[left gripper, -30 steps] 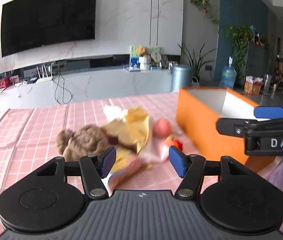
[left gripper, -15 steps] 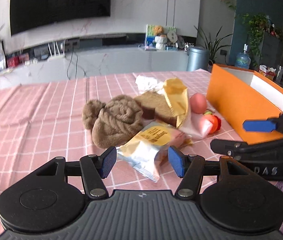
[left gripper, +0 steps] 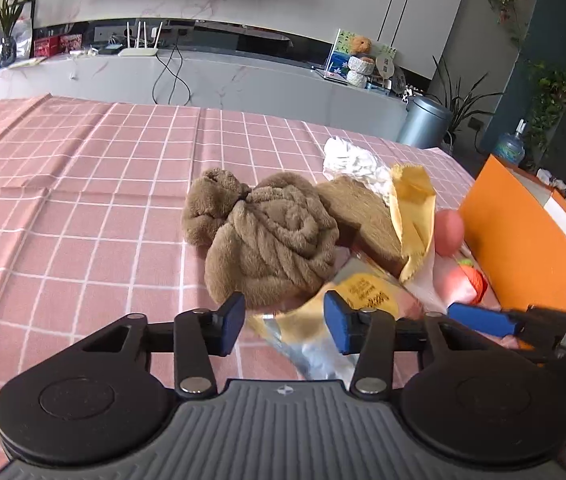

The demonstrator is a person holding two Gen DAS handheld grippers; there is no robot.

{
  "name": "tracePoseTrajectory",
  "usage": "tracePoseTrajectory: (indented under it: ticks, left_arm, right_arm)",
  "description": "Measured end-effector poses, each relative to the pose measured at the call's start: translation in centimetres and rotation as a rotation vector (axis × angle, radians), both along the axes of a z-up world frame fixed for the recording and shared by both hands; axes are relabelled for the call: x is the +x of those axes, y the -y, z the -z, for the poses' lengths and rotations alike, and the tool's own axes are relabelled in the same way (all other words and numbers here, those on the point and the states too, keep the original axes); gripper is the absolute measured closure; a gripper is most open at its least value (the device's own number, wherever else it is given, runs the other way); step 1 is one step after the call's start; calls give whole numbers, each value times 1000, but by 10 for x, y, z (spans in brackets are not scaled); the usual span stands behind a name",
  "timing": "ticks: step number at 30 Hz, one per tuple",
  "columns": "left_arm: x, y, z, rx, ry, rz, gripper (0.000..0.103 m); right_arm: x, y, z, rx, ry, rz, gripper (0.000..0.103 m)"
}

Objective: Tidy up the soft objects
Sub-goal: 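Grasp the Deeyeo snack bag with the right gripper while the left gripper grasps the brown towel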

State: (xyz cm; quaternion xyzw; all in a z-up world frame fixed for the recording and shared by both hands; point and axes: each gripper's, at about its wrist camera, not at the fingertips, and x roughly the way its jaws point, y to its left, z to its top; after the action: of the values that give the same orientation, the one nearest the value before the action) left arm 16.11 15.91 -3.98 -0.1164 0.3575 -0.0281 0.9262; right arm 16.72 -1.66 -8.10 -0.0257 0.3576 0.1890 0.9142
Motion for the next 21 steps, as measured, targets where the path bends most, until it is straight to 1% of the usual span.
tracePoseTrajectory:
  ticks: [1,2,3,4,6,7,9,13,15,16,18,20,21]
  left_arm:
    - [3,-1,2,-11,-10,8,58]
    - [5,-1,4,-17,-22,16,65]
    - [7,0,7,-17,-37,23,68]
    - [8,0,10,-22,-47,26,69]
    - [7,0,14,-33,-62,24,78]
    - [7,0,15,-41,-69,26,80]
    - [6,1,17,-63,-92,36,92]
    - [-1,11,19,-88,-117,78,93]
    - [-6,19,20,-125,-130,104,93]
    - [-8,23,21,-141,-136,117,96]
    - [-12,31,22,-150,-145,138,99]
    - [-15,33,26,-194,-164,160,99]
    - [-16,33,28,-198,-169,163,99]
  right_arm:
    - [1,-1,1,2,-2,0,47]
    - [1,-2,2,-1,-1,0,46]
    - [1,-3,4,-7,-1,-3,46]
    - [2,-4,5,-15,-1,-4,46]
    - [2,-2,6,-18,1,3,45]
    - [2,0,6,-17,-1,5,45]
    - [1,3,5,-13,-3,14,45]
    - [0,10,3,-5,-14,29,45]
    - [-2,16,0,18,-22,61,45]
    - [-1,19,-1,38,-31,73,46]
    - [0,23,-3,62,-41,90,45]
    - [1,24,-5,74,-37,94,45]
    - [0,24,-6,78,-27,98,45]
